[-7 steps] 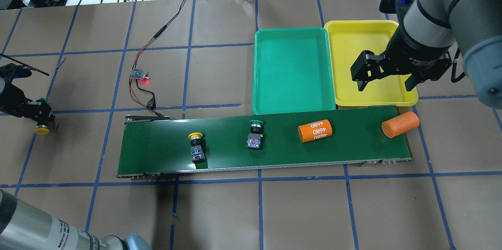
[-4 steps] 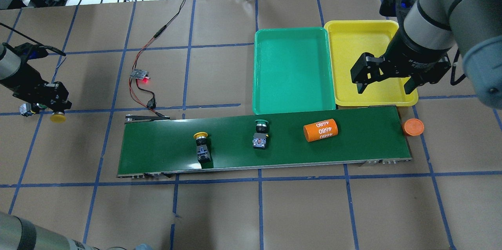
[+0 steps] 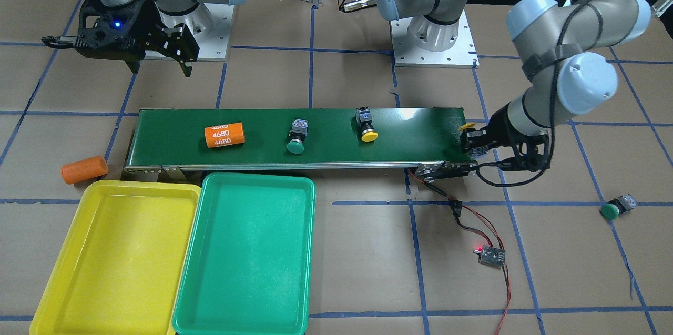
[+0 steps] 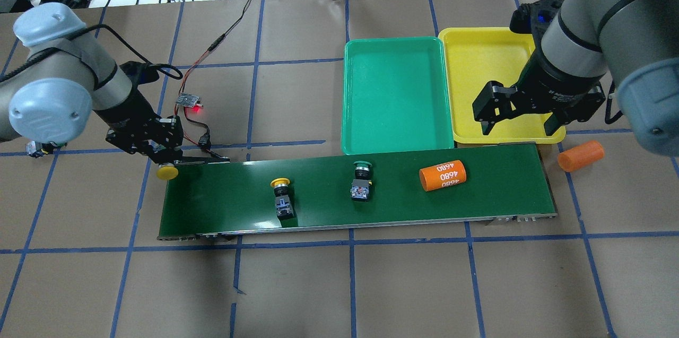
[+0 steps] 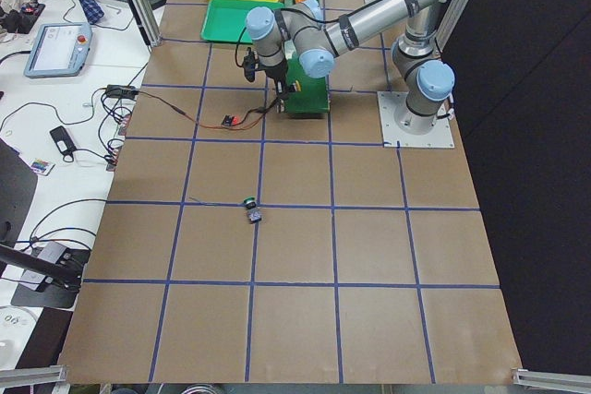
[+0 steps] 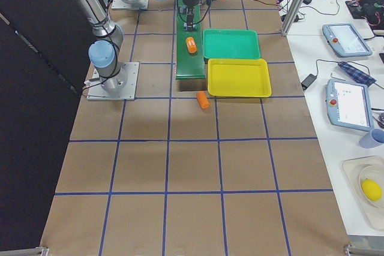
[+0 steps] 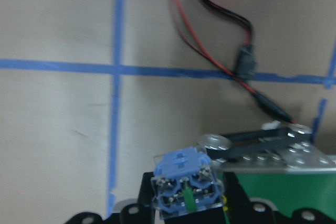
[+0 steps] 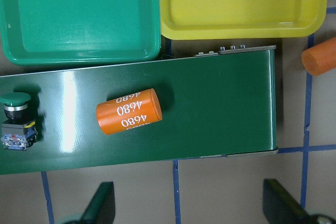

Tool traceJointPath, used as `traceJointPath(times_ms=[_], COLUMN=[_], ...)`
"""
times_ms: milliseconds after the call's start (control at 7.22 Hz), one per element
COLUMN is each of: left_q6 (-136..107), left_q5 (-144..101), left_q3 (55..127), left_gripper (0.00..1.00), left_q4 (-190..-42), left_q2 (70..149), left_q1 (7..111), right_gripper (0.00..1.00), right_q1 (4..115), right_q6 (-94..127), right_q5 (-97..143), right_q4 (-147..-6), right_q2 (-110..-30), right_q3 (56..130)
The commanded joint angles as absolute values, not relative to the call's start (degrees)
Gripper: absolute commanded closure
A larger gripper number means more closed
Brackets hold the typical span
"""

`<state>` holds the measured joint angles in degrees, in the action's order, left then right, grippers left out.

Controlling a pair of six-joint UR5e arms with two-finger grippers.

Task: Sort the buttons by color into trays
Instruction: 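Set the yellow button on the belt and withdraw the left gripper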

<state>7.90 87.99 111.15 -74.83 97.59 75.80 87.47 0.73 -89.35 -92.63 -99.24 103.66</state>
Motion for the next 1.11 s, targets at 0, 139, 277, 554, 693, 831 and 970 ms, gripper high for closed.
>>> traceJointPath(times_ms=[0,139,277,554,693,831,970], left_q6=[5.01,2.57,2.81,8.31,18.79,25.07,38.62], left_q5=[88.15,87.98,88.15,88.77,94.43,96.83,96.33], left_q3=[116.62,117.07,116.03,111.48,107.27,104.88,102.85], left_gripper=[1.00,0.15,0.00,0.00,0.00,0.00,0.00], left_q4=[-72.87,-71.73,-70.15,-70.04,-70.40,-69.79,-68.92], left_q2=[95.28,95.36,96.67,95.90,97.63,99.82,102.89], left_q1=[79.44,80.93,82.17,81.22,77.82,70.21,62.05], right_gripper=[0.00,0.00,0.00,0.00,0.00,0.00,0.00], right_q1=[87.45,87.54,87.54,87.54,87.54,87.63,87.54], right_q6=[0.70,0.70,0.62,0.70,0.70,0.70,0.44], right_q5=[-88.86,-88.86,-88.77,-88.77,-88.77,-88.77,-89.12], right_q4=[-92.64,-92.64,-92.64,-92.64,-92.64,-92.64,-92.64], right_q2=[-99.32,-99.40,-99.32,-99.49,-99.23,-99.23,-99.14], right_q3=[103.97,104.15,104.24,104.67,104.68,105.11,105.29])
